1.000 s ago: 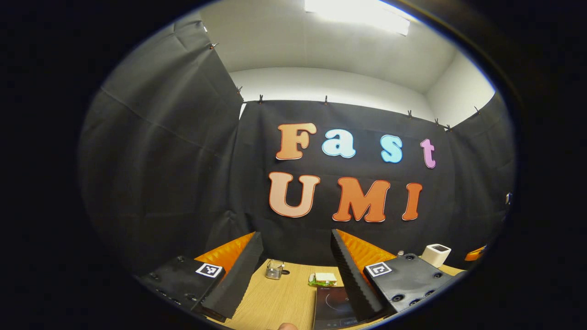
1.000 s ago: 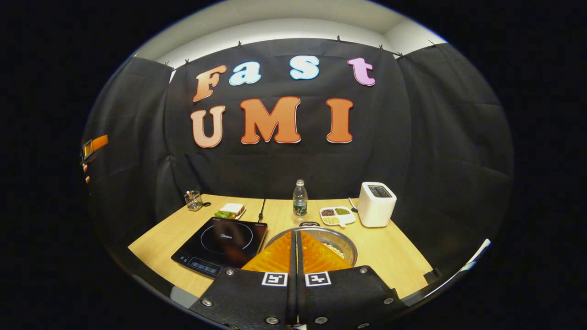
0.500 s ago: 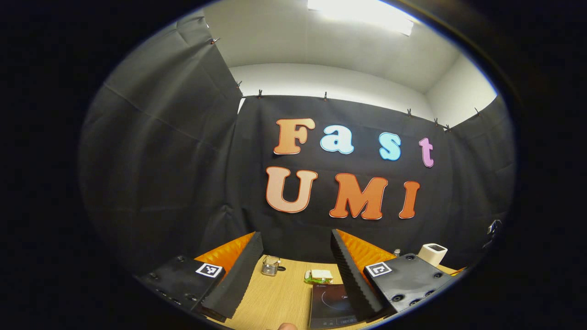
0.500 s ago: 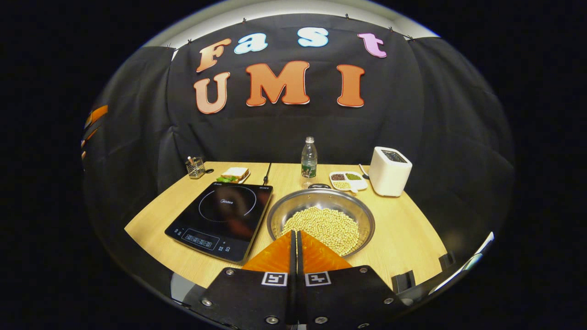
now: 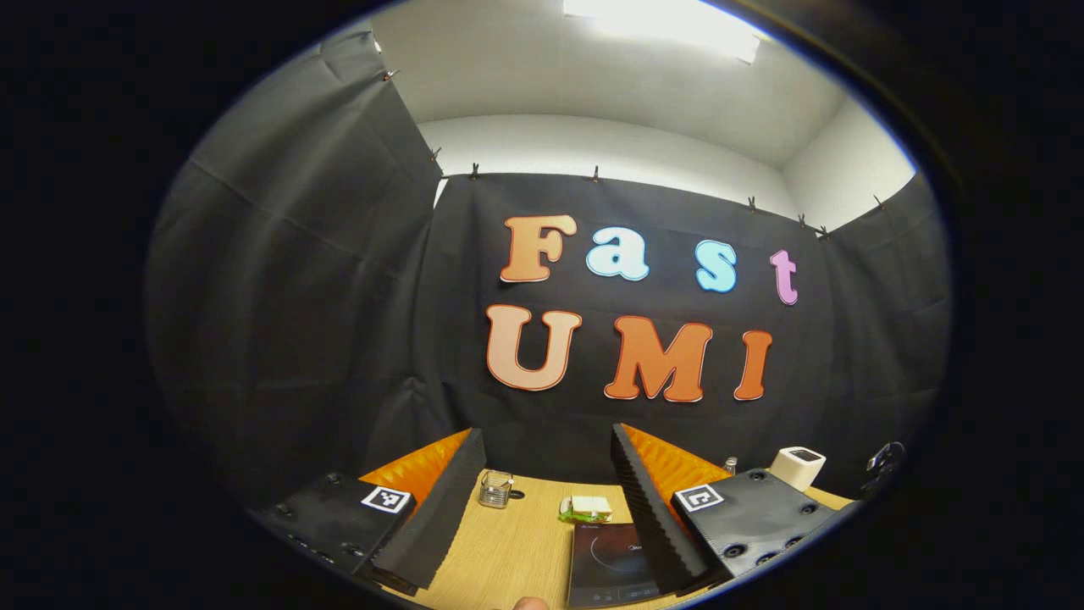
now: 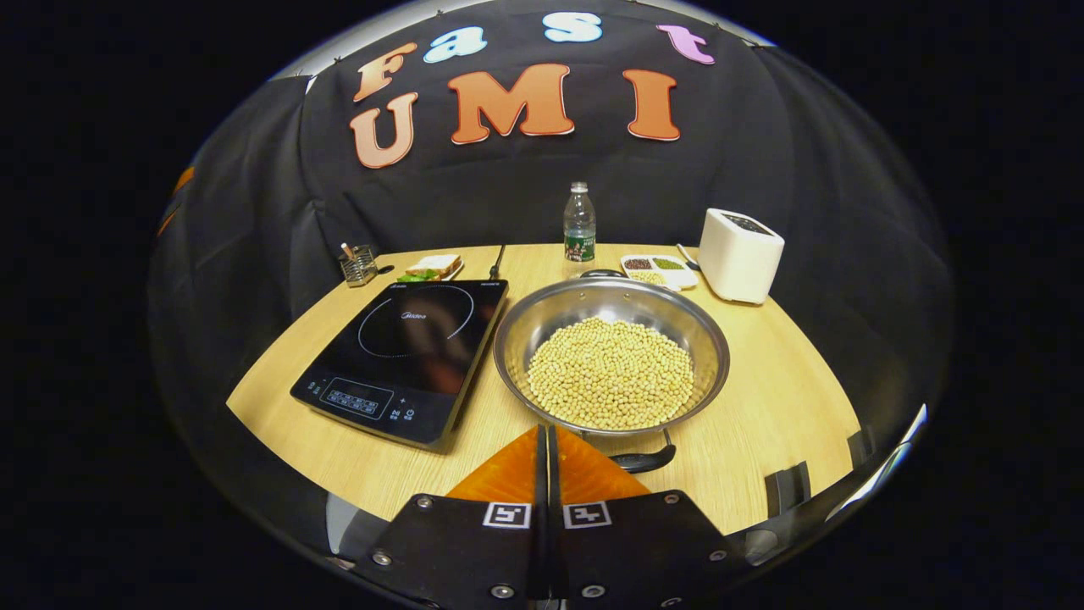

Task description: First push the handle of the pot to place it horizontally, then grasp the pot with both hands and set it on the induction cooktop.

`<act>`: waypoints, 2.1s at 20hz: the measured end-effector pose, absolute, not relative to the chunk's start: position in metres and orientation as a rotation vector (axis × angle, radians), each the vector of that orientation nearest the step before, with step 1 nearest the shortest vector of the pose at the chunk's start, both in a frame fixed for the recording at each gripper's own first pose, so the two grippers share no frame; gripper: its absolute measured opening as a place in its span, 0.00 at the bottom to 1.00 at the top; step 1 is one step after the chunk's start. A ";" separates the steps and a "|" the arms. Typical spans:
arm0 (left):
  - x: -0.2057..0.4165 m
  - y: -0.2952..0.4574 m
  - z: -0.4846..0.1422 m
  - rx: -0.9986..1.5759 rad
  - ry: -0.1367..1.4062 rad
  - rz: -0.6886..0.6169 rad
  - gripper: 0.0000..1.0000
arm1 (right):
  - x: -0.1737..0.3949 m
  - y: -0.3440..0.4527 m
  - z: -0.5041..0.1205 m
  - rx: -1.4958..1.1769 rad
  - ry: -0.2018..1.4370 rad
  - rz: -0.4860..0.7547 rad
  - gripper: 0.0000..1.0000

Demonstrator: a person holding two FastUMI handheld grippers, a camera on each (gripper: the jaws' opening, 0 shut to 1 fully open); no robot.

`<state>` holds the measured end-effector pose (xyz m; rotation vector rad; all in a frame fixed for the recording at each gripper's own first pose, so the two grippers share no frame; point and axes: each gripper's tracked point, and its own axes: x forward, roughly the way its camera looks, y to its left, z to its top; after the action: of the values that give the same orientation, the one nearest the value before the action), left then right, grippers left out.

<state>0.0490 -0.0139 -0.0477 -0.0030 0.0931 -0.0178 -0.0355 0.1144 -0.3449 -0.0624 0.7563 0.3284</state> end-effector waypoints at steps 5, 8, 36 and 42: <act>0.053 -0.012 -0.050 0.000 0.101 -0.008 0.98 | -0.038 0.118 -0.372 -0.078 0.811 0.334 0.00; 0.054 -0.010 -0.049 -0.002 0.099 -0.002 0.98 | -0.038 0.117 -0.385 -0.086 0.840 0.328 0.00; 0.053 -0.022 -0.041 0.028 0.091 0.000 0.98 | -0.028 0.064 -0.399 0.003 0.883 0.206 0.00; 0.057 -0.024 -0.038 0.030 0.087 0.002 0.98 | -0.023 0.052 -0.400 0.019 0.878 0.178 0.00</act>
<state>0.0569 -0.0243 -0.0378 0.0295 0.0870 0.0022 -0.0230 0.0521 -0.4005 0.0186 0.8781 0.1784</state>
